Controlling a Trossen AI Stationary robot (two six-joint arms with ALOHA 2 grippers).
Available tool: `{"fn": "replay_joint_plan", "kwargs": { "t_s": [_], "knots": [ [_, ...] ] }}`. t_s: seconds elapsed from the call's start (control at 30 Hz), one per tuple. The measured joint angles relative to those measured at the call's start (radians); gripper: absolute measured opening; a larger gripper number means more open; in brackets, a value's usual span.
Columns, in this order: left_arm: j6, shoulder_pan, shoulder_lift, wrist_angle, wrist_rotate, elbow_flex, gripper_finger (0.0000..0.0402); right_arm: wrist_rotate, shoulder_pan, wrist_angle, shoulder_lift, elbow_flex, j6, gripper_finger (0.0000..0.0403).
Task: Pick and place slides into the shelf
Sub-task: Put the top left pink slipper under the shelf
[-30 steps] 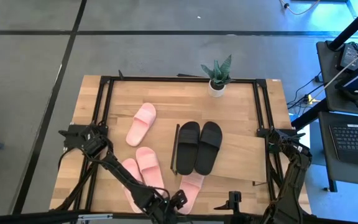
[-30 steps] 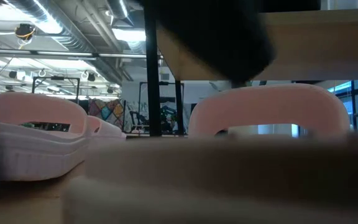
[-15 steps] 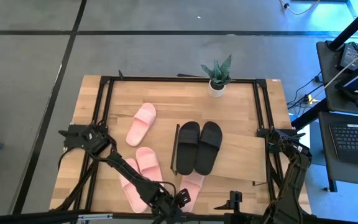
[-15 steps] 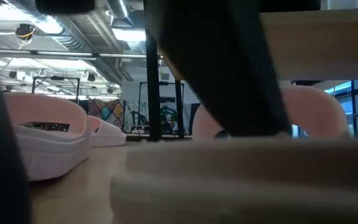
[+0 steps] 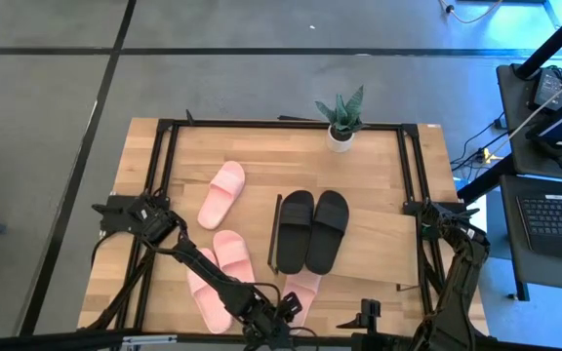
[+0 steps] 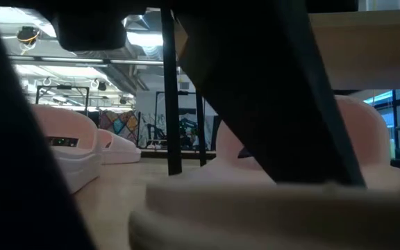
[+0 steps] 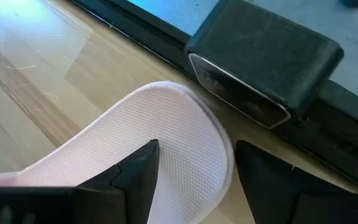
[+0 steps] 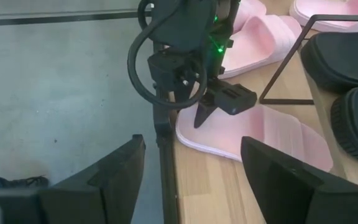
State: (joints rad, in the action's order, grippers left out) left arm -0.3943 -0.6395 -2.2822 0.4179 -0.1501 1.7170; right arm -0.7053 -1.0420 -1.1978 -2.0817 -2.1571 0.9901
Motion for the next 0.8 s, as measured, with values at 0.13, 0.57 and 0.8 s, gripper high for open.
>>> {"fn": "replay_joint_plan", "kwargs": {
  "t_s": [0.13,0.57,0.8],
  "knots": [
    [0.000,0.000,0.000,-0.011,0.000,-0.001,0.0204,0.001,0.000,-0.005,0.000,0.000,-0.004,0.0265],
    [0.079,0.004,0.000,-0.016,0.001,-0.001,0.0197,0.003,0.000,-0.012,0.000,0.000,-0.006,0.0265],
    [0.079,0.004,0.000,-0.016,0.000,-0.001,0.0135,0.004,0.000,-0.031,-0.001,0.003,-0.004,0.0265]
  ]
}}
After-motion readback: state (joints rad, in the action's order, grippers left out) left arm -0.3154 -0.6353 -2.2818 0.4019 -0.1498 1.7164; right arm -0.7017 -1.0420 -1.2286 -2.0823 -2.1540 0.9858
